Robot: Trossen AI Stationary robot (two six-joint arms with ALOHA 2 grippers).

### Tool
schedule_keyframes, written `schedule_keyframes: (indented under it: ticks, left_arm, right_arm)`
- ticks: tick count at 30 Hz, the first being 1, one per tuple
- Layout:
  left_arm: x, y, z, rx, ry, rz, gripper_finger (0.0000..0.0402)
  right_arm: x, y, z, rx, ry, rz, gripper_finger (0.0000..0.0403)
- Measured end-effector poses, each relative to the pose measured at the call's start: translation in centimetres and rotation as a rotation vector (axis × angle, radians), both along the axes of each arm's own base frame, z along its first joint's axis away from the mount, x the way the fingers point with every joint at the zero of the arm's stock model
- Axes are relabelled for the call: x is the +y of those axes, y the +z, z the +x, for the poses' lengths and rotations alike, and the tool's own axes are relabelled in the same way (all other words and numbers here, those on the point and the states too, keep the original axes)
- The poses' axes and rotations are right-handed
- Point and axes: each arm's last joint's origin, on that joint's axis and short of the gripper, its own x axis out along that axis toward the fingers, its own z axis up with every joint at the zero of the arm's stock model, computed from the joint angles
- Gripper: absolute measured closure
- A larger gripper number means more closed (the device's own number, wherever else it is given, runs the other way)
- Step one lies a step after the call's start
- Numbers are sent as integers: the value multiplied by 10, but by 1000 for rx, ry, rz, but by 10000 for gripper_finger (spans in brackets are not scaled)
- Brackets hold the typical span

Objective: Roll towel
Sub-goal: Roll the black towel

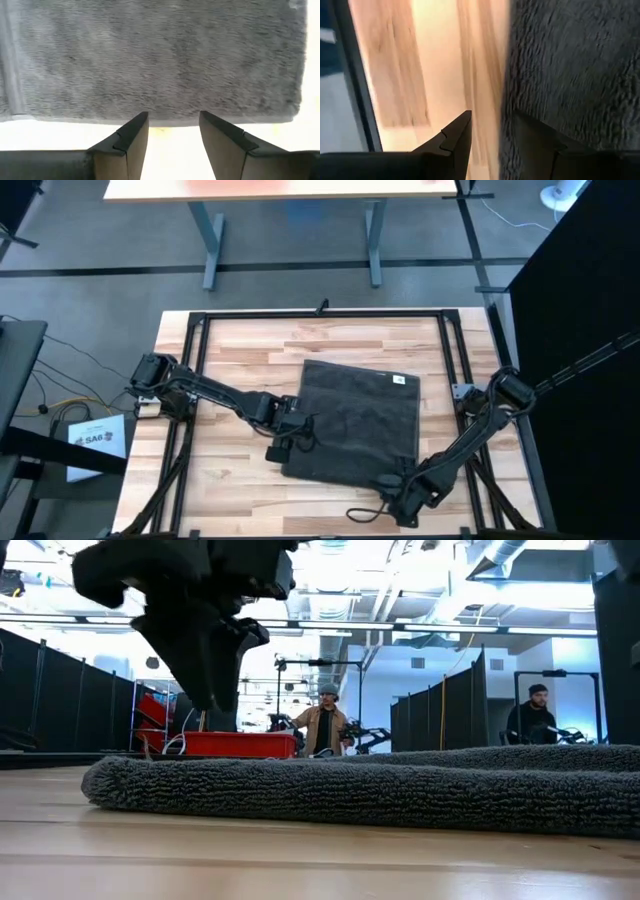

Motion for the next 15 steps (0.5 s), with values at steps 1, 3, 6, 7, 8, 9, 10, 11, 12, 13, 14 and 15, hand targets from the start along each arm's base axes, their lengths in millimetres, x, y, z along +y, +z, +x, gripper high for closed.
schedule_keyframes:
  ticks: [1,3,6,7,8,9,10,11,12,13,14,15]
  left_arm:
    - [-2,0,-1,0,4,-6,239]
    - [-8,0,-2,3,-4,-36,237]
    - [-17,0,-3,4,-35,-84,227]
    - [-19,0,-4,8,-43,-88,222]
    - [-22,0,-5,9,-51,-89,218]
    - [-24,0,-6,10,-54,-92,213]
    - [-27,1,-7,14,-51,-93,209]
    - [-29,1,-8,19,-46,-94,205]
    - [-33,2,-9,17,-39,-98,201]
    - [-37,2,-10,11,-34,-106,198]
    - [-41,2,-10,0,-25,-117,197]
    - [-46,3,-10,-16,-12,-132,197]
  right_arm:
    - [-1,2,3,-4,-26,11,269]
    - [-4,2,5,6,-79,20,268]
    - [-8,2,7,26,-126,34,260]
    - [-10,4,9,32,-132,47,255]
    - [-10,4,9,37,-134,55,248]
    - [-11,4,10,41,-134,58,241]
    - [-11,3,10,46,-128,57,233]
    - [-11,3,9,51,-124,58,225]
    - [-11,3,9,54,-123,61,219]
    - [-11,3,9,54,-122,61,213]
    - [-10,3,8,55,-120,61,208]
    - [-9,3,7,57,-116,58,204]
